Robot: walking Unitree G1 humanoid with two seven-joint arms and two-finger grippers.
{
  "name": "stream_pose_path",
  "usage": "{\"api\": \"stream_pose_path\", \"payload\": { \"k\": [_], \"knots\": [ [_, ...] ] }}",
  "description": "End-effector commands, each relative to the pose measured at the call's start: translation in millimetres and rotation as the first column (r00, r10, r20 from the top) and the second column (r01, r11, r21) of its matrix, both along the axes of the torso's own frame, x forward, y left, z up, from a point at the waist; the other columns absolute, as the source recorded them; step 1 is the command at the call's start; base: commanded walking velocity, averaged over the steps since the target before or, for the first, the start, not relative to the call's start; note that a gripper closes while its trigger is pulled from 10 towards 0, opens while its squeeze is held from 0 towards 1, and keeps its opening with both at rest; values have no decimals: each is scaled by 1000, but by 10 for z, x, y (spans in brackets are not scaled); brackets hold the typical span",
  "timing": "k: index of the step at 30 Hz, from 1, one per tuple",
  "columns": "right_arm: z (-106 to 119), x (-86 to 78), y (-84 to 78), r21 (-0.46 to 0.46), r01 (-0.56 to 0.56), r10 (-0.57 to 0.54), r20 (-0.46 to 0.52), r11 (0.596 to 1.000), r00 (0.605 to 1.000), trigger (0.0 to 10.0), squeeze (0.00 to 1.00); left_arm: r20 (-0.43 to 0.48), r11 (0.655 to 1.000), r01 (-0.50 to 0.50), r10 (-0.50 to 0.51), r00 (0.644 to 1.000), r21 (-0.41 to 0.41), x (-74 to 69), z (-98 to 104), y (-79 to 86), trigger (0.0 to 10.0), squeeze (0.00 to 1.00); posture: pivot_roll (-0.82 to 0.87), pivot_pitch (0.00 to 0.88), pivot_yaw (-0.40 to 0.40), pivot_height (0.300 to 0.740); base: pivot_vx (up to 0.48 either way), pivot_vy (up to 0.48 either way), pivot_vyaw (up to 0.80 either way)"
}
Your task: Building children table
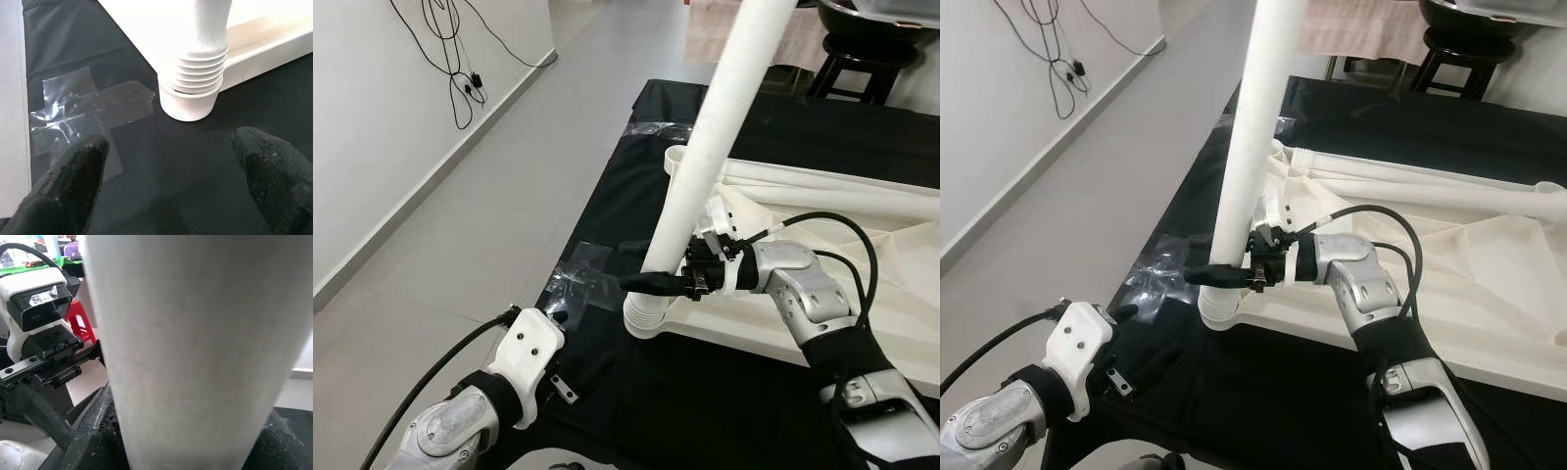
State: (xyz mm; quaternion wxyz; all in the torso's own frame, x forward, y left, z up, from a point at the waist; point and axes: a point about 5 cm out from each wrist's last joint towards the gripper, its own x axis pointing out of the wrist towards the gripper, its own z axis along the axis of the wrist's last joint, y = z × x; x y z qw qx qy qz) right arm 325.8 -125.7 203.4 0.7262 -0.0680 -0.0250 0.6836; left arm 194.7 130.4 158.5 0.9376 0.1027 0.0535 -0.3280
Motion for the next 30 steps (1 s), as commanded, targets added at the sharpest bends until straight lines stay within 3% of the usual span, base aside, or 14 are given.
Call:
{"api": "stream_pose_path", "payload": {
  "k": [1,8,13,17,18,30],
  "knots": [
    [-97,-24,67,-42,-46,45,-18,998,999,10000,0,3,1000,20,-20,1000,24,-39,2,-19,10000,0,17,188,-22,740,0,0,0],
    [-89,-45,211,-104,-206,209,21,973,978,10000,0,-43,995,103,-103,994,-7,-141,14,-87,10000,0,36,200,-19,740,0,0,0],
    [-66,-40,233,-122,-260,264,16,958,964,10000,0,-57,992,123,-125,991,-23,-181,16,-108,10000,0,44,209,-19,740,0,0,0],
    [-65,-36,282,-218,-337,348,16,916,937,10000,0,-71,989,144,-147,987,-44,-238,14,-127,10000,0,56,222,-20,740,0,0,0],
    [-47,-40,323,-284,-368,390,20,885,921,10000,0,-80,987,151,-156,985,-58,-274,10,-128,10000,0,58,228,-18,740,0,0,0],
    [126,49,374,-369,-365,419,76,855,905,10000,0,-103,984,152,-161,982,-90,-351,-1,-120,10000,0,67,245,-32,740,0,0,0]
  ]
}}
